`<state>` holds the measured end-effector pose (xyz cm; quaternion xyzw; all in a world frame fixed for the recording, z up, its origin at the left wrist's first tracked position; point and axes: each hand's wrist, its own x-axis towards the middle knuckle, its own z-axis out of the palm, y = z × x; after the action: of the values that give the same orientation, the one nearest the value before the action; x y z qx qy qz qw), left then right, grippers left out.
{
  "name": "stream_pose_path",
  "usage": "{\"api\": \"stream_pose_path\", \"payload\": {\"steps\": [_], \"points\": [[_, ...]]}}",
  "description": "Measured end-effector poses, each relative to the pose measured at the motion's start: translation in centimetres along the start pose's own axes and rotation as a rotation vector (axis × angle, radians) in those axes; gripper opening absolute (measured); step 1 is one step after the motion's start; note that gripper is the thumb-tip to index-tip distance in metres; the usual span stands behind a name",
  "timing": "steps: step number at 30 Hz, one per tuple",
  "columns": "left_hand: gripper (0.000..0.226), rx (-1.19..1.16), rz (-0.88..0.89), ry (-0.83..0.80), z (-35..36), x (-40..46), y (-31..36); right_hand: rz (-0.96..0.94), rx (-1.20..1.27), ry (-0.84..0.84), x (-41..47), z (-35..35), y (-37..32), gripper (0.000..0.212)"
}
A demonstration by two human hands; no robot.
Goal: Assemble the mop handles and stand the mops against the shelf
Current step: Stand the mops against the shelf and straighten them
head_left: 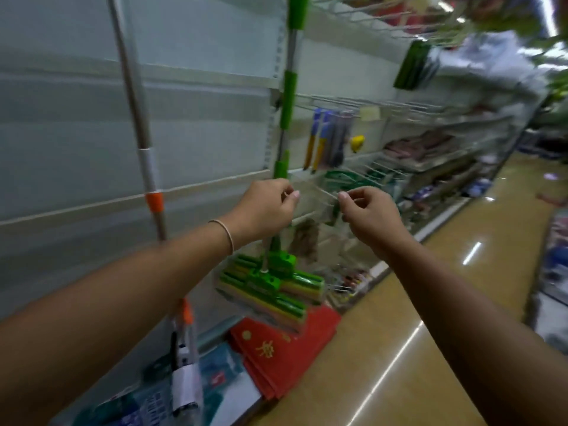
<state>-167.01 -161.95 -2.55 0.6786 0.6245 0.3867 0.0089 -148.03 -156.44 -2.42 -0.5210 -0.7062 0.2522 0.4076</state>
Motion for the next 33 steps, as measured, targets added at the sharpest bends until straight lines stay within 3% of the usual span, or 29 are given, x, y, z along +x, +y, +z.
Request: {"api": "stream_pose_path", "payload": {"steps": [7,16,25,33], "points": [[0.027,-0.099,0.132,-0.089,12.1,6.5,11.6,0.069,-0.069,0.115,3.1,-13.1,9.6,0.032],[0.026,-0.208,0.266,-0.202,22.7,12.8,22.1,0.174,-0.08,0.269,4.3,-25.3,17.4,0.027],[0.028,-0.35,0.364,-0.315,32.8,18.7,26.9,0.291,-0.132,0.408,7.6,-31.2,23.8,0.017],[0.031,-0.386,0.382,-0.397,41.2,28.8,26.9,0.365,-0.147,0.486,17.2,-33.5,30.6,0.021]]}}
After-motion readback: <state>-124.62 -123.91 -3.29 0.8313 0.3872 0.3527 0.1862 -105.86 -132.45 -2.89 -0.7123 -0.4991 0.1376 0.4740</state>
